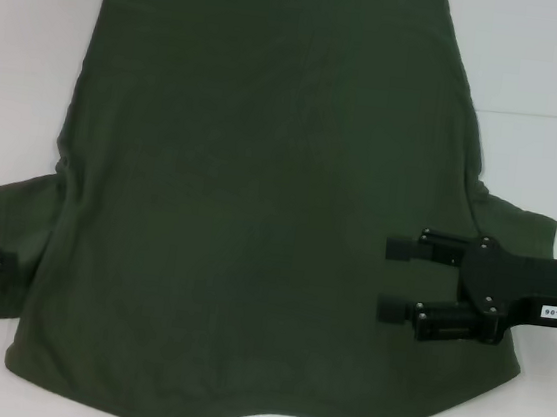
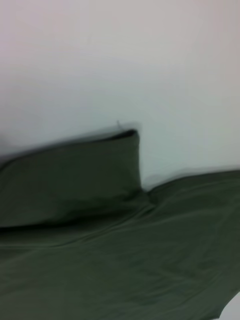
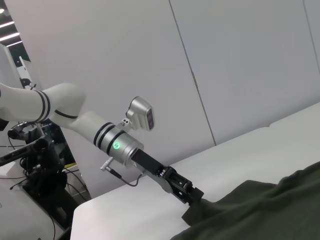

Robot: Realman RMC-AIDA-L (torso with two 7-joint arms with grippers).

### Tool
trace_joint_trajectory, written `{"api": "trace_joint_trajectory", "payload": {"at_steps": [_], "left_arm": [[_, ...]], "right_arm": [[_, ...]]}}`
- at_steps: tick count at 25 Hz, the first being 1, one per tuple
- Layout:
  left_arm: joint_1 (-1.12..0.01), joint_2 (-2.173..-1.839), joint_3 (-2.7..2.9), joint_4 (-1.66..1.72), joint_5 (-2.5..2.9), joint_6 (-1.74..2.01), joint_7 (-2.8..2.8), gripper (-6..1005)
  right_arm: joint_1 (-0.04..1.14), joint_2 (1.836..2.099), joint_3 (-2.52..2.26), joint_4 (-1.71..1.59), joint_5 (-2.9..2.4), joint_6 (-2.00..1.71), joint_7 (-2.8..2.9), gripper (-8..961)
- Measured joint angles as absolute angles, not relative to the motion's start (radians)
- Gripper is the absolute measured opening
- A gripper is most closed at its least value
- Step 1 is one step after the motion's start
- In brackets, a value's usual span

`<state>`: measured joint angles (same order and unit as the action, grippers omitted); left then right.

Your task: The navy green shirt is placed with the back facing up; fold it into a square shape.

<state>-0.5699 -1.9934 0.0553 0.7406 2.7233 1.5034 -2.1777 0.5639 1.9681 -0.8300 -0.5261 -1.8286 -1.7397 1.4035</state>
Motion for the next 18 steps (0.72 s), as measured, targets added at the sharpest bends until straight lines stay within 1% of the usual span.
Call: {"api": "trace_joint_trajectory", "payload": {"at_steps": [18], "left_arm": [[-0.6, -1.986, 0.083, 0.669, 2.725, 1.451, -2.177, 868]], "right_arm": [[0.566, 1.97, -0.83, -0.531, -1.828, -1.741, 1.404, 946]]}}
